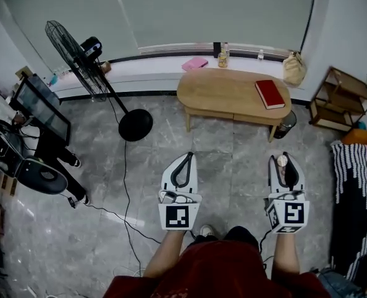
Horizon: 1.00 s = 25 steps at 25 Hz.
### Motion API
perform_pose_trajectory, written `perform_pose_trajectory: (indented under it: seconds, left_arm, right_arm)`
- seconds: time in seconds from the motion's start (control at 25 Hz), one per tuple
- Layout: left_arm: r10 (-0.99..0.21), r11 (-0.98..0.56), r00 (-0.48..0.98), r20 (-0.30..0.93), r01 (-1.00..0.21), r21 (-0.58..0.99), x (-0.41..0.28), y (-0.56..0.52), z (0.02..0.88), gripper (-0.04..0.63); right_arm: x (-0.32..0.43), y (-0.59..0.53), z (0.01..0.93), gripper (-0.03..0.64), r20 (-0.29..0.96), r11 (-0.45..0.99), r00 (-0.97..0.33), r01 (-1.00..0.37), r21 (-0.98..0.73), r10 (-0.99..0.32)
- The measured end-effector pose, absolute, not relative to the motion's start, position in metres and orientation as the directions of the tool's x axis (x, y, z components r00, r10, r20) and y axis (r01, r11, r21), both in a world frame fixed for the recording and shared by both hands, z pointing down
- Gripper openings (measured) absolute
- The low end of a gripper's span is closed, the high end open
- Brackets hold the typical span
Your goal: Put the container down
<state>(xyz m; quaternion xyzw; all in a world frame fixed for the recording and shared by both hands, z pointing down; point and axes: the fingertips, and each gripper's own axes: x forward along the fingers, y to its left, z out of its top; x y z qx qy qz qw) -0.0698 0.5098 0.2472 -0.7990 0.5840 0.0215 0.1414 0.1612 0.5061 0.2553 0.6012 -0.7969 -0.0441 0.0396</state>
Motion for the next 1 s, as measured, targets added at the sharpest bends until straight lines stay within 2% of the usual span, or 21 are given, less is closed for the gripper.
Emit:
perform_pose_trajectory:
  seconds: [0.2, 0.32, 0.48, 1.0]
  left_arm:
    - [-0.937, -0.248, 0.278, -0.211, -0.956, -0.156, -0.1, 0.504, 0.247, 0.005]
    - [-0.933, -0.246, 0.298, -0.201, -0.938, -0.245, -0.107, 0.498, 0.245, 0.005]
    - [-0.943, -0.237, 0.271, -0.193, -0.955, -0.179, -0.112, 0.479, 0.253, 0.005]
    - [-0.948, -0.255, 0.28, -0.151, -0.953, -0.164, -0.07, 0.357, 0.259, 0.005]
  right_arm:
    - [0.144, 0.497, 0.256, 0.141, 0.013, 0.279, -0.28, -0.952, 0.122, -0.96]
    - [0.137, 0.487, 0.255, 0.141, 0.013, 0.284, -0.285, -0.951, 0.123, -0.958]
    - [0.136, 0.465, 0.262, 0.142, 0.022, 0.287, -0.286, -0.95, 0.12, -0.958]
    - [0.172, 0.345, 0.274, 0.141, 0.048, 0.285, -0.281, -0.953, 0.1, -0.958]
